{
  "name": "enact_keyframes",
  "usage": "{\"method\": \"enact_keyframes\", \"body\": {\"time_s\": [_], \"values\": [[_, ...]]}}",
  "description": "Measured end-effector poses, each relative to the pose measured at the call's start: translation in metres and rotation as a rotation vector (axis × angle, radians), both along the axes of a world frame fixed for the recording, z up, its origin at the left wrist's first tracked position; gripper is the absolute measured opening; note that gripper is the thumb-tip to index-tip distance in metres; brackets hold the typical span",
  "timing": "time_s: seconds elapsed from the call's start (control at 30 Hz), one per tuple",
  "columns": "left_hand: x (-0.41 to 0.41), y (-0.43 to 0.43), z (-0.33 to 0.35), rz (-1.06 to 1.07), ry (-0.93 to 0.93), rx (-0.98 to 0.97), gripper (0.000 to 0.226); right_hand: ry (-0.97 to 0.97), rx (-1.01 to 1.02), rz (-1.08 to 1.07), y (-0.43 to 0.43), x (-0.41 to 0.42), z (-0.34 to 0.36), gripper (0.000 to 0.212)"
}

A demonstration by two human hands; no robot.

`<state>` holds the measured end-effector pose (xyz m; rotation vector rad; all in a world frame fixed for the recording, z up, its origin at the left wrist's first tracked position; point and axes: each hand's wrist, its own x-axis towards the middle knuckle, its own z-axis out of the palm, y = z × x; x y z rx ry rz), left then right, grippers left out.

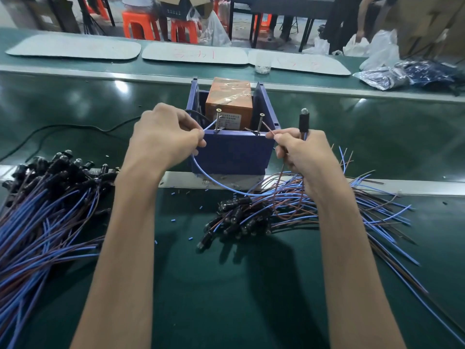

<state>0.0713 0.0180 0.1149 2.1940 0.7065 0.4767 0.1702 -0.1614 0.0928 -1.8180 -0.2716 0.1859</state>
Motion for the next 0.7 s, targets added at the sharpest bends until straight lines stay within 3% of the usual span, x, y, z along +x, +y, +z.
{"method": "enact_keyframes", "body": {"time_s": [0.7], "values": [[-0.0019,0.0076,-0.0008,-0.129,0.025,-0.008,0.015,-0.008,-0.014,0.037,-0.0001,0.0019,-0.0024,0.026]]}}
